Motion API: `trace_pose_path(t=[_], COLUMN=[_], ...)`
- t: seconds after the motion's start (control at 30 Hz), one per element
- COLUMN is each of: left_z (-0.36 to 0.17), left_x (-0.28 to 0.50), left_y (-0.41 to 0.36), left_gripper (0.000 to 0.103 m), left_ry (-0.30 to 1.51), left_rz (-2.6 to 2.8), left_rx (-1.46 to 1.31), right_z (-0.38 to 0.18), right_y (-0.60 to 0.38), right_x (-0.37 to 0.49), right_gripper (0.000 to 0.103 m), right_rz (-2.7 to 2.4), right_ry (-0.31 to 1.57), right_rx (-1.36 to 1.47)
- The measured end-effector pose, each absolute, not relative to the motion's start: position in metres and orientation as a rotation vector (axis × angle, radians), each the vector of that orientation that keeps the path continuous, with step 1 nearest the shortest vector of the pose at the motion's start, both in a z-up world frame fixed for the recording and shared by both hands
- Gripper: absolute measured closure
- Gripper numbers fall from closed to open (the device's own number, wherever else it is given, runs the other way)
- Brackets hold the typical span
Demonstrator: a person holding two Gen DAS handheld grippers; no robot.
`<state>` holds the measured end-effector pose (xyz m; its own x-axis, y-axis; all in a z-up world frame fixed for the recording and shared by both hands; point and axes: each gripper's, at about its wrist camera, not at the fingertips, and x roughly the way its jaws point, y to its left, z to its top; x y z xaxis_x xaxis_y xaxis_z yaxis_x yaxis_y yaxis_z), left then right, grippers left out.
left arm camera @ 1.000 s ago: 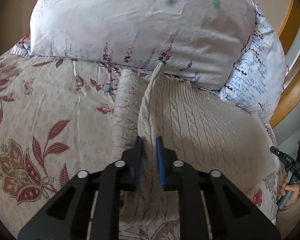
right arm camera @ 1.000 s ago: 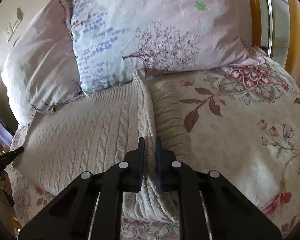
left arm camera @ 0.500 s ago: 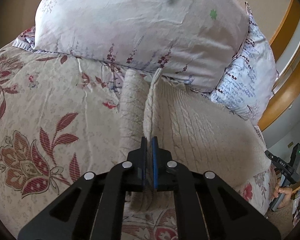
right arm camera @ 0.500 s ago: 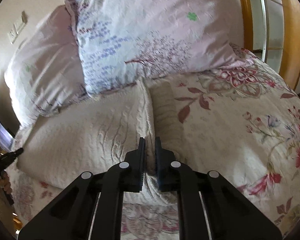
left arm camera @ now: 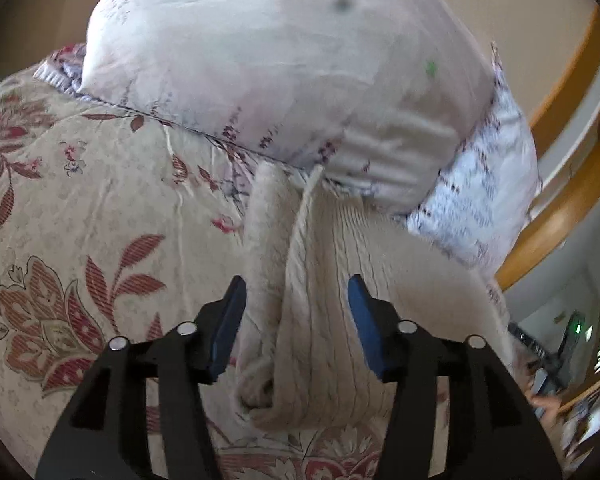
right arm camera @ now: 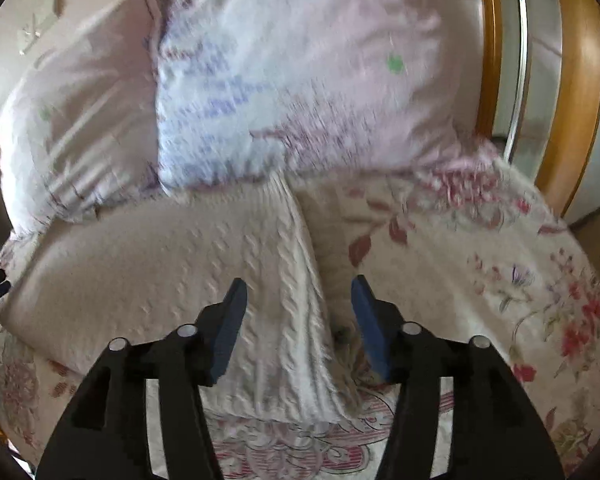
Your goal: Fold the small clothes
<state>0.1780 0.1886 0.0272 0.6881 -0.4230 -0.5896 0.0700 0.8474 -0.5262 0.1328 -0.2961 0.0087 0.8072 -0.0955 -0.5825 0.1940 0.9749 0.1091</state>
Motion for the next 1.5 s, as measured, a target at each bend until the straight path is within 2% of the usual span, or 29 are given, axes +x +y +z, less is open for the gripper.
trace_pose_path(t=[0.27, 0.67, 0.83, 0.9, 1.0, 1.27, 1.5], left_z=[0.011, 0.005, 0.001, -0.001, 0.000, 0.036, 0.076], left_x=[0.218, 0.239, 0.242, 0.242, 0.242, 0.237, 0.240], left_y=[0.194, 0.180, 0.168, 0.165, 0.163, 0.143, 0.077], left_gripper=[0.047, 0.046, 0.063, 0.073, 0.079, 0.083, 0.083], left_ry=[0.870, 0.887, 0.919, 0.926, 0.918, 0.834, 0.779], left_rz=[-0.293, -0.258, -0.291, -0.292, -0.300, -0.362, -0.509], left_rx=[-0.660, -0.662, -0.693, -0.718, -0.759, -0.818, -0.863], right_z=[0.019, 0.007, 0.004, 0.004, 0.005, 0.014, 0.019], right_y=[-0.260, -0.239, -0.239, -0.239, -0.239, -0.247, -0.258], right_x=[0.132, 0.135, 0.137, 0.137, 0.136, 0.131, 0.124], right_gripper=[0.045, 0.044, 0.044, 0.044, 0.044, 0.044, 0.044], right_rz=[-0.028, 0.045, 0.060, 0.062, 0.066, 0.076, 0.075], right_ry=[0.587, 0.621, 0.626, 0.627, 0.623, 0.590, 0.564], right_rx=[0.148, 0.155, 0.163, 0.164, 0.163, 0.164, 0.174])
